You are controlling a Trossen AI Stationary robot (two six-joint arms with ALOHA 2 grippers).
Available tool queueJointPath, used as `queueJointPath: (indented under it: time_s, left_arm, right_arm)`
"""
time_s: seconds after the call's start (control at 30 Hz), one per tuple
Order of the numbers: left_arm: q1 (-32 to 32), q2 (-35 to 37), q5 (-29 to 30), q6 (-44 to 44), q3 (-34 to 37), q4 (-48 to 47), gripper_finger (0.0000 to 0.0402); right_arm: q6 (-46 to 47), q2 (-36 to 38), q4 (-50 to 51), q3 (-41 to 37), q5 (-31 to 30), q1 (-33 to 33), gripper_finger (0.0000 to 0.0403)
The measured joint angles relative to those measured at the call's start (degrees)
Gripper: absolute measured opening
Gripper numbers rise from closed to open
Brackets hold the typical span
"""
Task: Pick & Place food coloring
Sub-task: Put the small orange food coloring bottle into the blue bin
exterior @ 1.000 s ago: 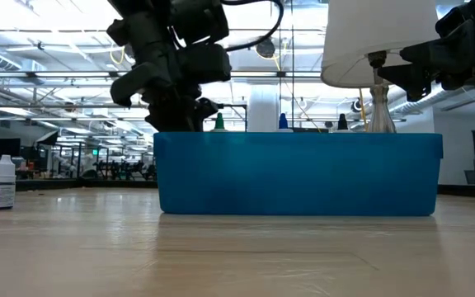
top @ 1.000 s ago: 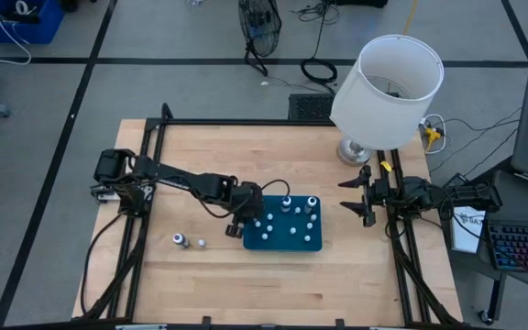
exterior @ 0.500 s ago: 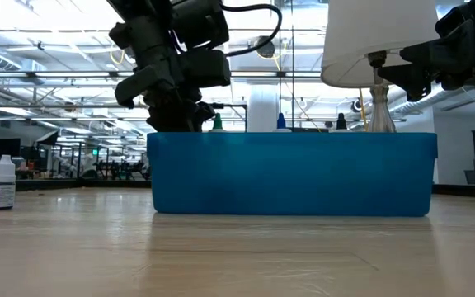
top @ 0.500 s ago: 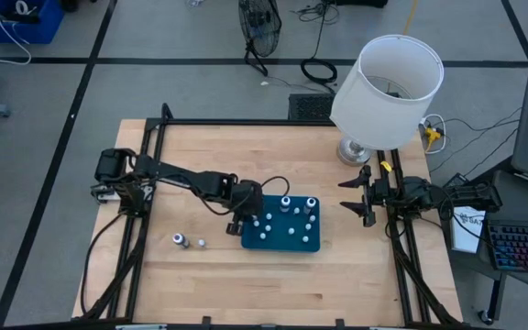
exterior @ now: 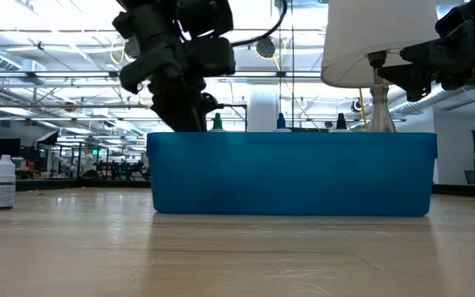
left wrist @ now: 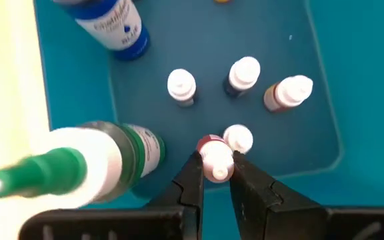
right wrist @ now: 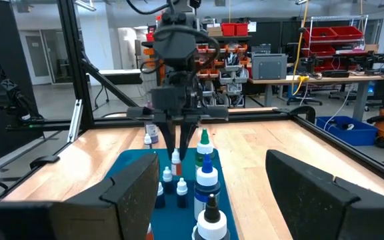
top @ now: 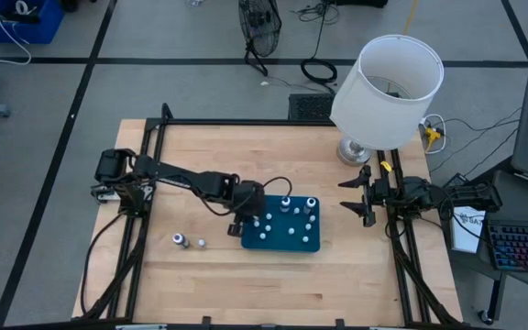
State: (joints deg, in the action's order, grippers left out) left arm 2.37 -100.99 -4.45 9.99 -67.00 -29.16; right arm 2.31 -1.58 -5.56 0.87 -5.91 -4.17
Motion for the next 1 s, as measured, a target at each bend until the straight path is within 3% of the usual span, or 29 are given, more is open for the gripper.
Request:
queueJointPath:
  time_s: [0.4,0.67,1.0]
  left_arm:
    - [0.22,-0.18,0.71,0.82,-2.93,-0.93,0.0052]
    - [0.22,-6.63,1.79,0.38,-2.96,-0.86,0.0052]
    - [0.15,-7.17,1.72,0.20,-3.06,-0.96,0.0052]
  right_arm:
    - [0.00,0.00,0.00,-0.01,0.00,-0.01,0.0263]
    - [0.00,0.01,0.00,0.00,0.00,-0.01,0.0263]
    - [0.00,0.01,-0.04,0.00,0.00,0.00,0.0263]
